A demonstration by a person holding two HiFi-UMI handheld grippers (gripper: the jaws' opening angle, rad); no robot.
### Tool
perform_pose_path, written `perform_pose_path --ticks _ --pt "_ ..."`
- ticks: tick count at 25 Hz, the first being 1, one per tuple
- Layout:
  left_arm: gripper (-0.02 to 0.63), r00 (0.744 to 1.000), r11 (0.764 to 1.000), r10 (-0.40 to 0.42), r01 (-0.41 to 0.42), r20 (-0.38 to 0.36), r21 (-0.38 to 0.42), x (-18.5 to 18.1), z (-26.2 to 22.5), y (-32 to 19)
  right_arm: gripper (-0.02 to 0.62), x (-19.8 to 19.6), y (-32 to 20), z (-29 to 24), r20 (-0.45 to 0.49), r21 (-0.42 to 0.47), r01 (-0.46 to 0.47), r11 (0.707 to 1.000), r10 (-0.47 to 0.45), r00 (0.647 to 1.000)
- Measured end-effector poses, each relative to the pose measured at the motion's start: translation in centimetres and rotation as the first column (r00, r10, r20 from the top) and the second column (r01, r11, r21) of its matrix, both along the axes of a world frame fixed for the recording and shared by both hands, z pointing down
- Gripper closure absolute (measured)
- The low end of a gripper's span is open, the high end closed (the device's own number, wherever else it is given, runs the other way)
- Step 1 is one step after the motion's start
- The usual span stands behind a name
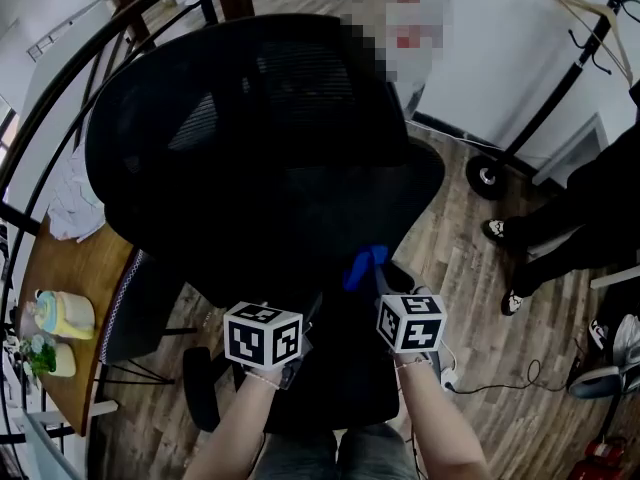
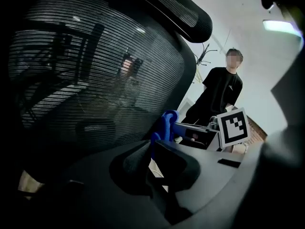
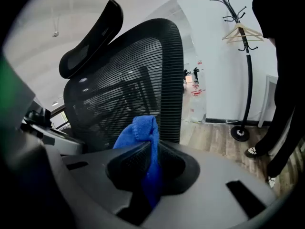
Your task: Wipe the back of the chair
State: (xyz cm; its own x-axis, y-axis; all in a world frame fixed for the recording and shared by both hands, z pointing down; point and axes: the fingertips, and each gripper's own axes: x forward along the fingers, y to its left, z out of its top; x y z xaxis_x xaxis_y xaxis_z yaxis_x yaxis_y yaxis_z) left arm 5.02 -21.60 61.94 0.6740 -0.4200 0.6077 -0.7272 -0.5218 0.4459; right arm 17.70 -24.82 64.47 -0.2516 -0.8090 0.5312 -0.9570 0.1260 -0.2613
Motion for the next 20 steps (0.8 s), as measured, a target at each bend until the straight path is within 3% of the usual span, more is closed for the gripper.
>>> perform_pose_path --ticks 11,20 --pt "0.572 0.999 0.999 0.048 -0.048 0.0 0.01 2.9 -0.6 0.0 0.539 4.9 1.0 0.3 -0.007 -0.027 -0.109 0.994 0.109 0.994" --pt "0.572 0.999 0.998 0.043 -0.042 -0.011 0.048 2.7 -2.7 0.3 0.543 5.4 2.8 -2.6 0.037 0.007 -0.12 0.993 0.119 0.992"
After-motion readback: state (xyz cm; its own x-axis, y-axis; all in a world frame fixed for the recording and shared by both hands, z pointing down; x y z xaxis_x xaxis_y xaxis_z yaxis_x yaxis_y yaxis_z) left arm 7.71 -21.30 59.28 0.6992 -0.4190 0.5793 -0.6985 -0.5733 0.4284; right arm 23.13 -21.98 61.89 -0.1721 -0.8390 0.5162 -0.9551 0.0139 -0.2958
